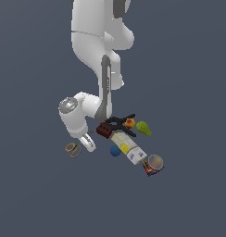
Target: Pick up a designated object from a clutter of objects.
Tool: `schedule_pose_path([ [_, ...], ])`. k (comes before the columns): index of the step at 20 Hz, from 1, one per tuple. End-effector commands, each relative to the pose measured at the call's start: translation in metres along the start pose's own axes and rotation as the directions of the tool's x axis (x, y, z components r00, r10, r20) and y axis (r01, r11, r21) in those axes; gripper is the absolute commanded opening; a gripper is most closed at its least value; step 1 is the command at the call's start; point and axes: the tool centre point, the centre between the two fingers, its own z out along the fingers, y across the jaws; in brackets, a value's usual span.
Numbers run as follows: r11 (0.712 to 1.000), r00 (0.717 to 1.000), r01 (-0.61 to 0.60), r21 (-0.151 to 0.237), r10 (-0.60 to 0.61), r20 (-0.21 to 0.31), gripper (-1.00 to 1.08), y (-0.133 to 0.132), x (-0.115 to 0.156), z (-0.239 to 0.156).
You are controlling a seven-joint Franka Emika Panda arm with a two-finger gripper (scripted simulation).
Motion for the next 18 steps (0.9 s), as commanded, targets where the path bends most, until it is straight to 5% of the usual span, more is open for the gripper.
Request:
schedule_pose_path([
  [1,1.0,1.0,0.004,0.0,-0.004,0.001,-1.0,-0.002,-0.001,0.002],
  [18,1.0,1.0,-0.001,0.001,0.001,0.0,-1.0,0.005,-0.014,-0.056],
])
